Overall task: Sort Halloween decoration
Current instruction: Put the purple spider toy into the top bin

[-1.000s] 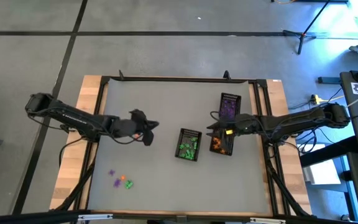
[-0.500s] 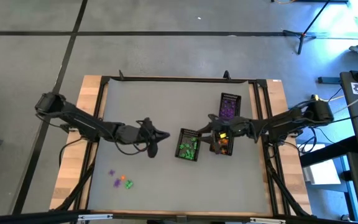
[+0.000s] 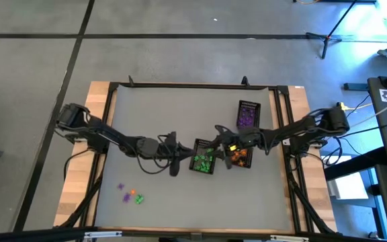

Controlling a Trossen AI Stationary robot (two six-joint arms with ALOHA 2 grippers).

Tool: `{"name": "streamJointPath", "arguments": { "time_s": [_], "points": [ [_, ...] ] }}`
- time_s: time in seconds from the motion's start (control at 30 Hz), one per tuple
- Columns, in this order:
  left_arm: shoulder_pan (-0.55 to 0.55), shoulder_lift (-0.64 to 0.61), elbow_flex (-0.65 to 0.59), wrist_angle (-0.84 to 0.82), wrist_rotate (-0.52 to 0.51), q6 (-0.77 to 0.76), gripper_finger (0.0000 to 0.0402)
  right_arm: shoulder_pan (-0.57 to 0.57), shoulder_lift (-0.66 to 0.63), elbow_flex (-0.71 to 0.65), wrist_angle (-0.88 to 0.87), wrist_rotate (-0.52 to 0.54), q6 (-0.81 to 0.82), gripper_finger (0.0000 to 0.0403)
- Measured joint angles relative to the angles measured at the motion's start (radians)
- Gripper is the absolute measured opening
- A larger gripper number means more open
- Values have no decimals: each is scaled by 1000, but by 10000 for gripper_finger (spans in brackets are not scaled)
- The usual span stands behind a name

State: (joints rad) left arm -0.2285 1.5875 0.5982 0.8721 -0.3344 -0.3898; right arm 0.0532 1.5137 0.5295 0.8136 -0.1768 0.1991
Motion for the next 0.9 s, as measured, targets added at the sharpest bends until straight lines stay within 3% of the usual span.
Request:
{"name": "streamJointPath", "arguments": {
  "time_s": [0.33,0.9],
  "points": [
    [40,91,151,-86,94,63,0,0,14,9,-1,-53,-2,145],
    [45,96,158,-91,90,52,0,12,13,9,87,-54,-23,145]
  ]
}}
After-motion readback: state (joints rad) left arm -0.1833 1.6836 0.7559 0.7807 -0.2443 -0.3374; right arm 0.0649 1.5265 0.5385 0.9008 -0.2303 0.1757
